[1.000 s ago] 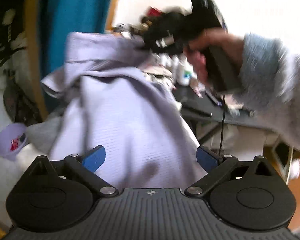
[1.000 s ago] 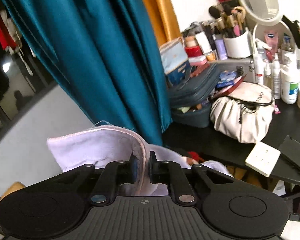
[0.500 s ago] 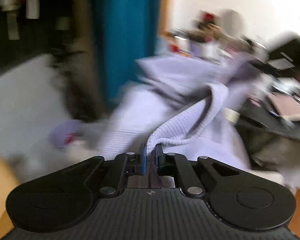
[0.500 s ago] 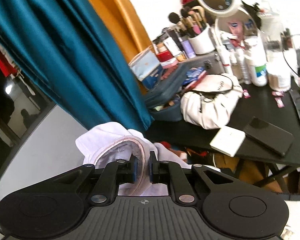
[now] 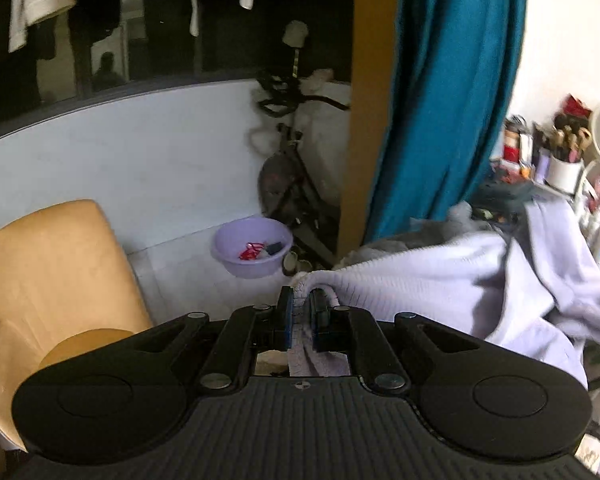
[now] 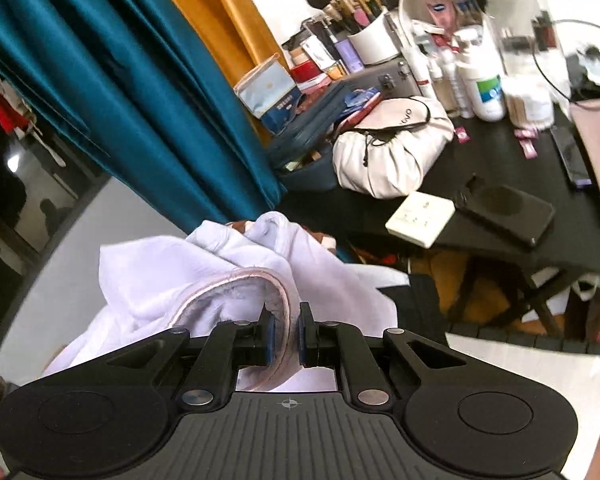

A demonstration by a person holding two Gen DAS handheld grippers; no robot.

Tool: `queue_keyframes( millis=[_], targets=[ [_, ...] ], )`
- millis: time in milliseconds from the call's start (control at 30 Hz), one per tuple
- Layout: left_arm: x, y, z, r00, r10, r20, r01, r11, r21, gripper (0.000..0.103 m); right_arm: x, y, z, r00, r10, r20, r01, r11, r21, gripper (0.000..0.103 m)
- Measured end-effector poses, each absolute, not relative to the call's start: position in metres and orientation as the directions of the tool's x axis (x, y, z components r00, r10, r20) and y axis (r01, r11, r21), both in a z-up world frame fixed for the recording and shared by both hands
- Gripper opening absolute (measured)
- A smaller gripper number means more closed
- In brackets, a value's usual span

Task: Fold clothes
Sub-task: 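Lift the lavender sweatshirt off the pile with both tools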

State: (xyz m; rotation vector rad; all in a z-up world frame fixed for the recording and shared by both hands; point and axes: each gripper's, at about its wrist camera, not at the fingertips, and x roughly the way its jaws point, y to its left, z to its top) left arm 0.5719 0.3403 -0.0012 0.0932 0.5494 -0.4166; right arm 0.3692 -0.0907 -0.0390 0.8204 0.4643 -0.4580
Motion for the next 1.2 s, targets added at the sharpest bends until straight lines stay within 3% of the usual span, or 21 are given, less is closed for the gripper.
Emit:
queue_keyframes(
  millis=[200,333,400,433,467,500,567,767,867,933,1067,1133,1200],
  targets=[
    [0.59,0.346,-0.005,0.774,-0.32,-0.546,0.364,0.931,-0.029,0.009,0.339,-0.064,-0.075,0.75,-0.149,-0.644,0.588,0.595,0.548,0.01],
    [0.592,0.329,-0.02,0.742,-0.343,-0.576,0.434,0.9,0.023,0.014,0.334,-0.051,-0.111,0.7,-0.088,-0.709,0.628,0.548,0.552,0.011],
    [0.591,0.319,-0.025,0.72,-0.379,-0.581,0.494,0.869,0.045,0.031,0.333,-0.047,-0.12,0.69,-0.069,-0.72,0.636,0.533,0.558,0.019],
    [0.591,0.314,-0.027,0.703,-0.409,-0.582,0.531,0.846,0.047,0.058,0.332,-0.045,-0.118,0.685,-0.079,-0.724,0.641,0.539,0.547,0.023],
    [0.589,0.31,-0.029,0.686,-0.439,-0.58,0.566,0.823,0.047,0.082,0.331,-0.044,-0.116,0.68,-0.09,-0.728,0.645,0.545,0.535,0.034],
    [0.588,0.307,-0.03,0.669,-0.476,-0.571,0.603,0.796,0.044,0.088,0.329,-0.044,-0.111,0.678,-0.106,-0.728,0.648,0.555,0.522,0.046],
    [0.588,0.299,-0.033,0.635,-0.528,-0.564,0.668,0.742,0.058,0.092,0.324,-0.047,-0.098,0.69,-0.141,-0.71,0.641,0.575,0.509,0.06],
    [0.612,0.274,-0.055,0.567,-0.535,-0.627,0.723,0.688,0.067,0.094,0.341,-0.08,-0.058,0.752,-0.233,-0.617,0.608,0.607,0.512,0.078],
    [0.627,0.27,-0.071,0.502,-0.534,-0.68,0.737,0.676,0.014,0.094,0.378,-0.096,-0.052,0.775,-0.269,-0.571,0.59,0.631,0.504,0.1],
    [0.633,0.269,-0.078,0.484,-0.535,-0.692,0.741,0.671,0.0,0.094,0.412,-0.102,-0.061,0.784,-0.266,-0.561,0.577,0.645,0.501,0.102],
    [0.638,0.271,-0.082,0.467,-0.547,-0.694,0.753,0.658,-0.012,0.091,0.478,-0.125,-0.094,0.737,-0.277,-0.617,0.638,0.586,0.5,0.1],
    [0.64,0.275,-0.077,0.478,-0.538,-0.694,0.758,0.652,0.017,0.091,0.494,-0.136,-0.111,0.728,-0.257,-0.635,0.654,0.538,0.532,0.082],
    [0.643,0.28,-0.071,0.49,-0.527,-0.694,0.762,0.646,0.047,0.091,0.504,-0.145,-0.128,0.739,-0.204,-0.642,0.644,0.491,0.586,0.031]
  ],
)
